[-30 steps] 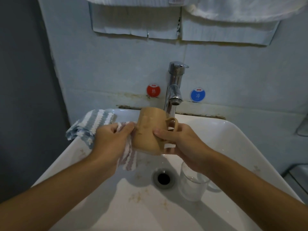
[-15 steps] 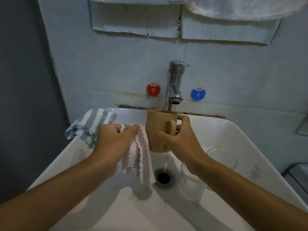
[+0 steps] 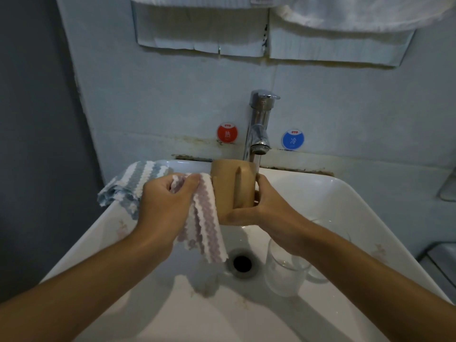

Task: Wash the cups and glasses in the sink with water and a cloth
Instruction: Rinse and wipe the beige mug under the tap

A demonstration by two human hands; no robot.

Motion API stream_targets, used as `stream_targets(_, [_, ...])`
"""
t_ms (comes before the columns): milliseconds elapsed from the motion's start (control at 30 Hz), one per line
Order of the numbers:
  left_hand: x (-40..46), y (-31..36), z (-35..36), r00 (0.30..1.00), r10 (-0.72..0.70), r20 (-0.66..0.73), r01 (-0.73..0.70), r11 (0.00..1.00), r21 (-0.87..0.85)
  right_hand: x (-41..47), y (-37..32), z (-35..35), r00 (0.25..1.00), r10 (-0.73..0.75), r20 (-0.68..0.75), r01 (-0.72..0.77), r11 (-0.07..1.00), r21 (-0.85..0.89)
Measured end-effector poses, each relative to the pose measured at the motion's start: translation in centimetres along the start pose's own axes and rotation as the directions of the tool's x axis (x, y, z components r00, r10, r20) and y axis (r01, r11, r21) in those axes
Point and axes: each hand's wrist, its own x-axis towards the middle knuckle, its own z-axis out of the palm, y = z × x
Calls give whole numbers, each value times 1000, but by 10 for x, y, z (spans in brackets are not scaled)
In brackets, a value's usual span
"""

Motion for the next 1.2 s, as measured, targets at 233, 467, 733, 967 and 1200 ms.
stream_targets(233, [1,-2,-1,996,94,-3,-94,990,-107,-1,-4,8,1000,5,5,-5,996,-86])
stream_targets(467, [-3,2,2,963,252,90,-241,963,-117,-3,-6,10,1000,-5,-3,4,1000,-19])
stream_targets(733, [0,-4,0,947,240,214,-234,971,-56,-5,-15,8,986,159,-55,-122,898,423])
stream_targets(967, [-1,-4,3,968,-45,249,64,995,-71,-6,-15,9,960,276,-50,-218,847,485])
stream_targets(1200, [2,-3,-3,905,-324,276,351,935,-55,-5,-17,11,954,283,-98,-199,842,502])
